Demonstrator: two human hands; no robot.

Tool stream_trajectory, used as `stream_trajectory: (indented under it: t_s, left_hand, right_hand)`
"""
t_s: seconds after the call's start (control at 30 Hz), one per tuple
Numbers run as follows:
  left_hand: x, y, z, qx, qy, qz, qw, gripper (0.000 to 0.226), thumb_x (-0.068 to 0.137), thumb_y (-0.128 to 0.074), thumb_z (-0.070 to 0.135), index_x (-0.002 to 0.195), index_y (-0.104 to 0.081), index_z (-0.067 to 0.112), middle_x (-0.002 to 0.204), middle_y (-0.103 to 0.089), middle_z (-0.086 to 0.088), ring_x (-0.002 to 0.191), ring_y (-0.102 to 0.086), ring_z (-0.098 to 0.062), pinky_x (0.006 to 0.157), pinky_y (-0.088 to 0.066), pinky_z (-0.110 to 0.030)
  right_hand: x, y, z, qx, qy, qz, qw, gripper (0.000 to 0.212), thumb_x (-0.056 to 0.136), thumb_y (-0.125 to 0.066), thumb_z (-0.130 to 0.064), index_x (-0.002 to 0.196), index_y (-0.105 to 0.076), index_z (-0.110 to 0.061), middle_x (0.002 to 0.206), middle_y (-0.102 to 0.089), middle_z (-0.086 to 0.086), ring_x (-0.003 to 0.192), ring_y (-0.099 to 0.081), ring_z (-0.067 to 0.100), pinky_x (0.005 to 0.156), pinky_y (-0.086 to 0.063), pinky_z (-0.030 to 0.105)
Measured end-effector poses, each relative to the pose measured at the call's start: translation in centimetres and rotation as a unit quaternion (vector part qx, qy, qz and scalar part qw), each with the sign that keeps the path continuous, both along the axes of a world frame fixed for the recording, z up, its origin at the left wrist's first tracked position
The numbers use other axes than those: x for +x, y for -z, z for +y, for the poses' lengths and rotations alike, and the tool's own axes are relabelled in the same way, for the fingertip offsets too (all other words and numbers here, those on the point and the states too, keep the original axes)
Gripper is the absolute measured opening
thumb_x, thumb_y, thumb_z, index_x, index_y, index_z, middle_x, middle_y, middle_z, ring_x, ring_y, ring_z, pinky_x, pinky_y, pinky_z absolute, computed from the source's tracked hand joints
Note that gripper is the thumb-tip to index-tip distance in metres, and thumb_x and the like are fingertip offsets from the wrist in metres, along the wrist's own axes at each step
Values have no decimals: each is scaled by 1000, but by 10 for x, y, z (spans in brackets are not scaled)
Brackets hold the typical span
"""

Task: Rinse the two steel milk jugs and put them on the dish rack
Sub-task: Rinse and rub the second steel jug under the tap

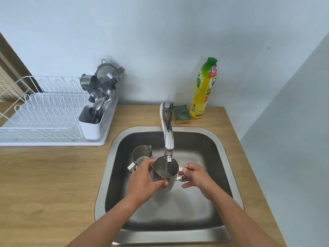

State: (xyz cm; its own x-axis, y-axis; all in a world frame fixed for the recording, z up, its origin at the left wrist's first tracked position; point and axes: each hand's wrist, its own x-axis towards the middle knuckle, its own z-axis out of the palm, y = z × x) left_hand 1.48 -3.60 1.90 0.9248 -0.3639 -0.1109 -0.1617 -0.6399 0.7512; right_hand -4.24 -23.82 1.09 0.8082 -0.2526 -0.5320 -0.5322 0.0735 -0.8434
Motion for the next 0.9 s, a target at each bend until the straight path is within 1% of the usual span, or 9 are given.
stream_trajectory:
  t_s: [0.1,0.17,0.3,0.43,0.5,0.57,0.7,0.77,0.9]
  left_hand:
    - [-2,-2,0,-12,-2,32,999,78,56,-87,47,123,-48,34,114,-57,21,105,-56,-4,89,-44,-23]
    - [0,-2,-2,-36,-7,74,997,77,59,-88,44,124,-48,32,116,-58,19,108,-57,-4,91,-42,-23]
    - [12,6,0,-83,-25,176,980,71,56,-90,38,116,-54,29,104,-72,10,101,-66,-5,97,-51,-33]
    - [15,5,-1,-119,-51,254,959,64,58,-88,48,110,-59,25,104,-74,6,101,-69,-14,88,-56,-38]
    - [12,2,-3,-127,-63,303,942,56,65,-82,50,109,-62,22,103,-74,2,99,-71,-20,84,-59,-47]
    - [9,-3,-5,-131,-75,342,927,47,74,-77,49,108,-65,19,99,-76,-3,93,-73,-22,80,-61,-49]
    - [5,-12,-7,-119,-78,386,911,42,83,-67,50,104,-70,14,97,-76,-9,80,-71,-22,66,-61,-37]
    - [3,-14,-7,-109,-72,403,906,40,85,-64,53,100,-69,16,96,-75,-10,82,-69,-24,68,-60,-37]
    - [3,-10,-7,-96,-80,437,891,45,83,-62,61,100,-68,20,93,-72,-9,85,-69,-26,77,-61,-44]
  right_hand:
    - [-1,1,0,-17,10,3,1000,17,101,-49,-13,90,-63,-11,91,-67,9,70,-58,24,58,-59,33]
    - [-2,2,2,-29,14,3,999,16,101,-50,-18,94,-63,-13,91,-68,9,70,-61,24,58,-58,33]
    - [-2,-2,7,-72,7,16,997,18,101,-49,-27,103,-62,-16,87,-73,11,65,-66,22,52,-53,31]
    - [0,-3,9,-114,7,33,993,22,98,-51,-36,101,-63,-18,70,-74,10,56,-66,23,44,-45,26]
    - [0,-4,9,-122,-1,49,991,25,97,-51,-39,101,-63,-17,63,-72,10,52,-66,24,39,-41,24]
    - [1,-4,9,-118,-10,63,991,28,98,-50,-38,101,-62,-13,57,-70,9,47,-65,24,36,-37,21]
    - [2,-5,9,-115,-18,83,990,29,99,-48,-35,100,-64,-11,53,-67,7,42,-62,23,33,-35,21]
    - [3,-3,9,-111,-18,96,989,29,100,-47,-33,99,-64,-9,52,-65,7,40,-61,21,33,-35,20]
    - [5,-1,9,-104,-10,125,987,32,99,-49,-28,101,-64,0,48,-60,7,32,-54,19,32,-31,19]
